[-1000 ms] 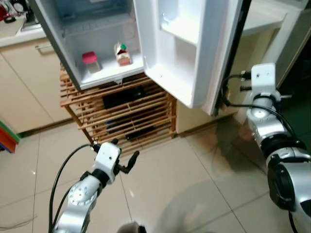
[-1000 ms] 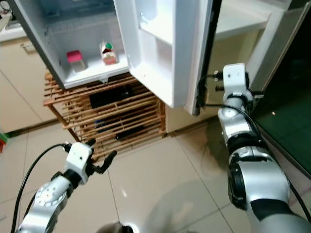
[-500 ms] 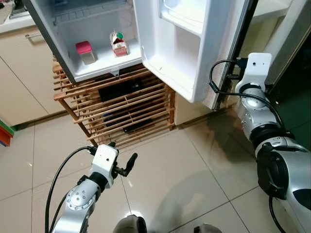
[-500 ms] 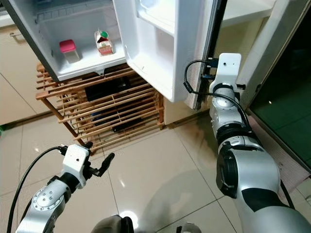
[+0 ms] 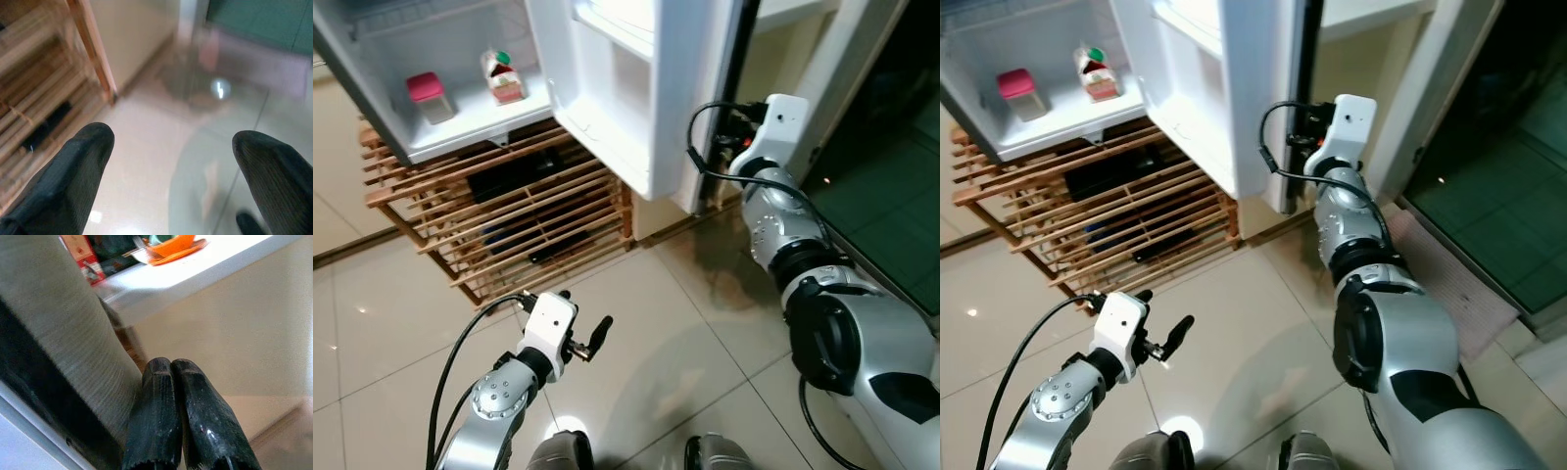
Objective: Restocking fridge
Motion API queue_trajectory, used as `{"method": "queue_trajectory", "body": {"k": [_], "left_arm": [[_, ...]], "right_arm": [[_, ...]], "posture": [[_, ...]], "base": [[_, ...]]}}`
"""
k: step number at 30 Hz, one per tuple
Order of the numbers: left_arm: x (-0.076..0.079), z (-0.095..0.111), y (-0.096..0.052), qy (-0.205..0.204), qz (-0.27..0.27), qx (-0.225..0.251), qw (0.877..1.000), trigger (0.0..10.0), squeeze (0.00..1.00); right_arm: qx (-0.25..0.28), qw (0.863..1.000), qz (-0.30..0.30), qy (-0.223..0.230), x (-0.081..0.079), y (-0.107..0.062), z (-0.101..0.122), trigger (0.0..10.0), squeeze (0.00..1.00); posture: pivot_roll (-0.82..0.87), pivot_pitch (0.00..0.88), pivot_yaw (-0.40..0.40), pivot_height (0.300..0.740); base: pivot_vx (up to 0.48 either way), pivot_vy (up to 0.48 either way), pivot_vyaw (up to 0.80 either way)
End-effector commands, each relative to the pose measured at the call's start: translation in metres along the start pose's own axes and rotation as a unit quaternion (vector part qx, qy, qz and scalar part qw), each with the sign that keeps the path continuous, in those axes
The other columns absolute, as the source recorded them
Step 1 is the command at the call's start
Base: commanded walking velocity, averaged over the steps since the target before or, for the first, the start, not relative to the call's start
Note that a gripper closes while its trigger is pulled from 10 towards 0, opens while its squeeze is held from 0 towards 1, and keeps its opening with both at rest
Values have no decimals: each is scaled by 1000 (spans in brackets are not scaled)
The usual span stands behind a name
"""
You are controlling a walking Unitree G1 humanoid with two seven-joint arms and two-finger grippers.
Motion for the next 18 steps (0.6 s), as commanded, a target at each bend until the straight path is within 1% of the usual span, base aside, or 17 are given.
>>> {"method": "queue_trajectory", "body": {"k": [1, 2, 3, 4, 5, 6, 7, 9, 10, 11, 12, 13, 14, 15, 16, 17, 18], "left_arm": [[1, -15, 0, 1, 5, -33, 999, 10000, 0], [3, -17, 6, 6, 1, -44, 999, 10000, 0], [4, -16, 8, 7, -3, -42, 999, 10000, 0], [4, -16, 8, 7, -3, -42, 999, 10000, 0], [9, -12, 13, 13, -12, -42, 999, 10000, 0], [11, -10, 15, 12, -14, -38, 999, 10000, 0], [11, -10, 15, 12, -14, -38, 999, 10000, 0], [15, -7, 19, 13, -17, -35, 999, 10000, 0], [15, -7, 19, 13, -17, -35, 999, 10000, 0], [18, -6, 22, 13, -21, -35, 999, 10000, 0], [19, -6, 25, 14, -22, -35, 999, 10000, 0], [22, -4, 29, 13, -25, -33, 999, 10000, 0], [22, -4, 29, 13, -25, -33, 999, 10000, 0], [22, -3, 31, 13, -25, -32, 999, 10000, 0], [22, -2, 33, 13, -25, -31, 999, 10000, 0], [22, 1, 35, 13, -24, -26, 999, 10000, 0], [20, 5, 38, 14, -20, -19, 1000, 10000, 0]], "right_arm": [[44, 997, 66, -3, -41, 12, 32, 10000, 0], [44, 993, 109, 13, -73, 11, 25, 10000, 0], [43, 991, 124, 18, -85, 10, 23, 10000, 0], [43, 991, 124, 18, -85, 10, 23, 10000, 0], [39, 986, 156, 34, -110, 6, 16, 10000, 0], [34, 982, 181, 43, -129, 2, 10, 10000, 0], [34, 982, 181, 43, -129, 2, 10, 10000, 0], [24, 968, 239, 70, -170, -12, 1, 10000, 0], [24, 968, 239, 70, -170, -12, 1, 10000, 0], [13, 954, 285, 91, -197, -25, -4, 10000, 0], [2, 939, 327, 107, -218, -38, -6, 10000, 0], [-16, 910, 390, 142, -241, -61, -3, 10000, 0], [-16, 910, 390, 142, -241, -61, -3, 10000, 0], [-22, 902, 403, 151, -244, -66, -1, 10000, 0], [-25, 900, 405, 156, -241, -69, 0, 10000, 0], [-25, 909, 390, 146, -230, -65, -2, 10000, 0], [-22, 925, 357, 124, -209, -58, -5, 10000, 0]], "posture": [[63, 146, 12, 740], [45, 142, 1, 740], [38, 141, -2, 740], [38, 141, -2, 740], [27, 136, -9, 740], [18, 132, -14, 740], [18, 132, -14, 740], [14, 130, -19, 740], [14, 130, -19, 740], [7, 127, -23, 740], [-1, 119, -27, 740], [-7, 109, -33, 740], [-7, 109, -33, 740], [-8, 107, -34, 740], [-12, 99, -36, 740], [-16, 90, -37, 740], [-17, 81, -36, 740]], "base": [[0, 0, 0], [0, 0, 0], [0, 0, 0], [0, 0, 0], [0, 0, 0], [0, 0, 0], [0, 0, 0], [0, 0, 0], [0, 0, 0], [0, 0, 0], [0, 0, 0], [0, 0, 0], [0, 0, 0], [0, 0, 0], [0, 0, 0], [0, 0, 0], [0, 0, 0]]}}
Point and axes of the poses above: a point about 5 cm out from each wrist's last joint towards the gripper, its own y axis pointing out of the wrist towards the gripper, its own z axis along the axis of the wrist's last joint, x = y × z, the point moved 6 cm from there along y, pointing out of the wrist towards the gripper, and after that the axes turned 5 degrees about y, right-handed, at the moved point
